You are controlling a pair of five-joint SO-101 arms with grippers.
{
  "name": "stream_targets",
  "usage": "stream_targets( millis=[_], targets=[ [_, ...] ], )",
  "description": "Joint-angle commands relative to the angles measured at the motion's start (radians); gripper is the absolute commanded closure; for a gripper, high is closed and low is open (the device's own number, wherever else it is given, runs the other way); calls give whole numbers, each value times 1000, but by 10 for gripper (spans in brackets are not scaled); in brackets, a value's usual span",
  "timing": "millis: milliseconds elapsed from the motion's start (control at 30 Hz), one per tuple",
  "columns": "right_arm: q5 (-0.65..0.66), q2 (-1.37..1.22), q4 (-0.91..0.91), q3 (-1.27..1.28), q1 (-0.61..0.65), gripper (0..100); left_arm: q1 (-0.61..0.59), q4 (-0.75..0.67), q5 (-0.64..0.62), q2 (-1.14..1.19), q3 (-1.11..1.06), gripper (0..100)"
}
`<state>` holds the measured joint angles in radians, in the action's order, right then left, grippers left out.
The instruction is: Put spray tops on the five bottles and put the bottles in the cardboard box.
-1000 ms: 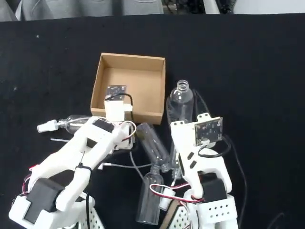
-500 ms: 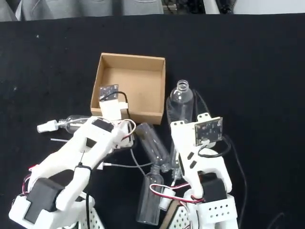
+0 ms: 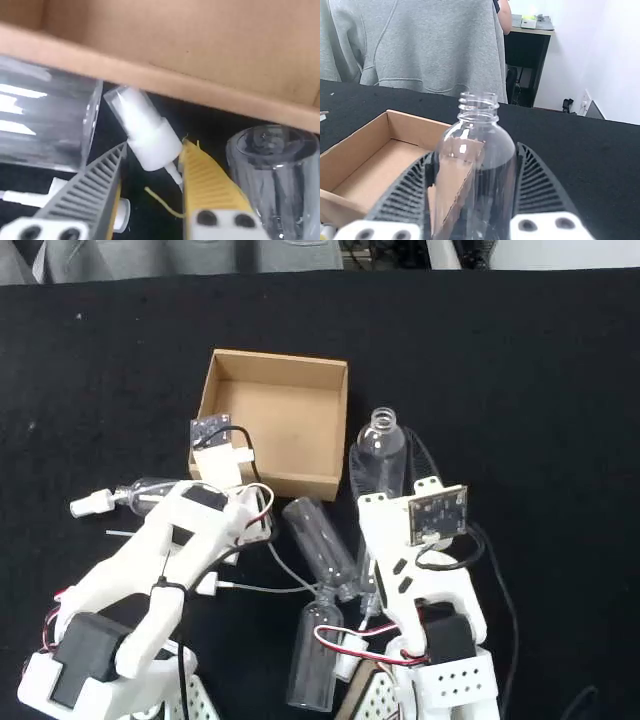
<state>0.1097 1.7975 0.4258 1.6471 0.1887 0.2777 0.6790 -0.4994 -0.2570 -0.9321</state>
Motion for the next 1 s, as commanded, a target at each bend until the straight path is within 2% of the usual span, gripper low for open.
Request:
stream_targets(
  millis=[0, 233, 400, 533, 667, 800, 967],
  targets=[
    [9, 99, -37, -28, -29, 930, -22, -11, -12, -12, 58, 847],
    [9, 99, -37, -30, -29, 930, -33, 12, -28, -14, 70, 847],
    [9, 99, -37, -30, -29, 930, -31, 112, -170, -2, 140, 825],
    [9, 99, -37, -30, -29, 930, -31, 121, -295, -2, 139, 745],
    [9, 99, -37, -30, -29, 930, -31, 114, -407, -2, 139, 729],
    [9, 99, -37, -30, -29, 930, -35, 114, -431, 0, 137, 729],
    [9, 99, -37, -30, -29, 930, -110, 91, -433, 0, 114, 730]
  ],
)
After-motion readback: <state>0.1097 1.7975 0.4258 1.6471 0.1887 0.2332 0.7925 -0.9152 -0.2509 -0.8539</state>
